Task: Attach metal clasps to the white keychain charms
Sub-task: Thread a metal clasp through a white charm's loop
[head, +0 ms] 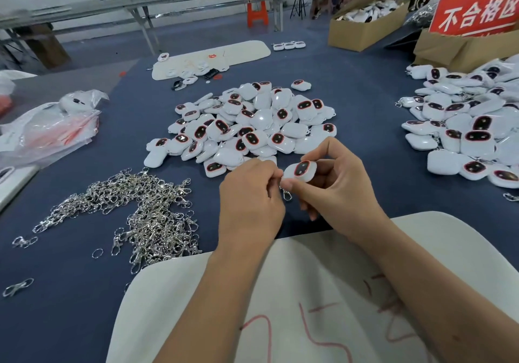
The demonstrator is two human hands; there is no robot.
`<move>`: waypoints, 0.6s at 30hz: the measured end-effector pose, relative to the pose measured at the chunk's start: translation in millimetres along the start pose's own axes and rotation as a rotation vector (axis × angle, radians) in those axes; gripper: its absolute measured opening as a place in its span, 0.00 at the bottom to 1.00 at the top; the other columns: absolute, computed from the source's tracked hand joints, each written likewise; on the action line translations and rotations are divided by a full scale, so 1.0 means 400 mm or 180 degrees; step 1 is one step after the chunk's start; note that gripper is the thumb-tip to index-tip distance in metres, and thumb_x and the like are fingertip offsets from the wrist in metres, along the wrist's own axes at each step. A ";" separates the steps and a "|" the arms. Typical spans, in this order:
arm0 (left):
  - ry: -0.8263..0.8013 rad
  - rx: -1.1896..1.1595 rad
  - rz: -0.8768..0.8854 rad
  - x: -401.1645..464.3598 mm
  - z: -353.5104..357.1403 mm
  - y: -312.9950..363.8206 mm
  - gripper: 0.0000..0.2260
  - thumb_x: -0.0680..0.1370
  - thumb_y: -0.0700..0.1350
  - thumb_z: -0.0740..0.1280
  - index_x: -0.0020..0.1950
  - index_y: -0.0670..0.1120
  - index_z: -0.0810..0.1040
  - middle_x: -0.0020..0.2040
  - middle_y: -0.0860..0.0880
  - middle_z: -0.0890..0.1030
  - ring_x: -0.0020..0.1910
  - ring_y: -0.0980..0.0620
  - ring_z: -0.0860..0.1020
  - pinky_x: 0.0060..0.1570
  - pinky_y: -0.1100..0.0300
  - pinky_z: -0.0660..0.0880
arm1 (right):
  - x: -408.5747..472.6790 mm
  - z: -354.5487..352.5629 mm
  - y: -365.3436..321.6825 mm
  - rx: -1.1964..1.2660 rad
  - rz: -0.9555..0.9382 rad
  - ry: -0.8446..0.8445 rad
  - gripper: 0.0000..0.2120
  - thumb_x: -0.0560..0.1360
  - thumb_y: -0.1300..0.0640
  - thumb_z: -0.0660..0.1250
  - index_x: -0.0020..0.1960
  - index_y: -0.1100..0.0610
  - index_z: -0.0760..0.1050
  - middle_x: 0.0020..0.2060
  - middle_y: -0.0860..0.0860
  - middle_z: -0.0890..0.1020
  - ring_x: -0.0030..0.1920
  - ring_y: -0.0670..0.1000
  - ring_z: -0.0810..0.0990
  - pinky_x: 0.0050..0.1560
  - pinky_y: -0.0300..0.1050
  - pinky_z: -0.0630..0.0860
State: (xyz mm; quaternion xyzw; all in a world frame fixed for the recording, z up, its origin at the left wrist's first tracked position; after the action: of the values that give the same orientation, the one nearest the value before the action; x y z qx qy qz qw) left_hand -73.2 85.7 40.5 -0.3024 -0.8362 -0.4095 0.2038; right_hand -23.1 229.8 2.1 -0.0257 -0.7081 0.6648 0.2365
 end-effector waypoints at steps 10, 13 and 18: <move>0.0028 -0.1898 -0.1463 -0.013 0.025 -0.081 0.08 0.77 0.36 0.73 0.44 0.50 0.85 0.36 0.51 0.85 0.35 0.56 0.80 0.38 0.65 0.76 | 0.011 -0.020 0.001 0.0488 0.0155 0.0234 0.14 0.75 0.56 0.78 0.53 0.57 0.75 0.39 0.59 0.86 0.28 0.52 0.78 0.24 0.42 0.73; -0.0296 -0.2975 -0.2030 -0.031 0.066 -0.080 0.09 0.79 0.34 0.69 0.45 0.46 0.84 0.38 0.47 0.85 0.38 0.54 0.82 0.44 0.61 0.78 | 0.014 -0.021 -0.001 0.0678 0.0178 0.0160 0.13 0.76 0.56 0.76 0.54 0.59 0.75 0.40 0.62 0.86 0.28 0.53 0.77 0.25 0.42 0.72; -0.0472 -0.3755 -0.2254 -0.037 0.078 -0.064 0.14 0.79 0.33 0.68 0.40 0.48 0.86 0.40 0.44 0.86 0.40 0.52 0.85 0.43 0.63 0.80 | 0.017 -0.020 0.004 0.0690 0.0202 0.0147 0.12 0.75 0.54 0.77 0.53 0.57 0.76 0.40 0.67 0.84 0.28 0.54 0.77 0.25 0.42 0.72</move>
State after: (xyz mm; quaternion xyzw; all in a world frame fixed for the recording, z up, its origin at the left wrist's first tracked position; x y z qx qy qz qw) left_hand -82.5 93.7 -0.8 -0.0987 -0.5338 -0.8160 -0.1985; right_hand -26.5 239.7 2.7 -0.0377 -0.6253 0.7439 0.2329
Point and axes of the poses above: each hand's wrist, its own x-axis towards the middle knuckle, its own z-axis out of the palm, y = z × x, the point moved 8 cm from there along x, towards the middle knuckle
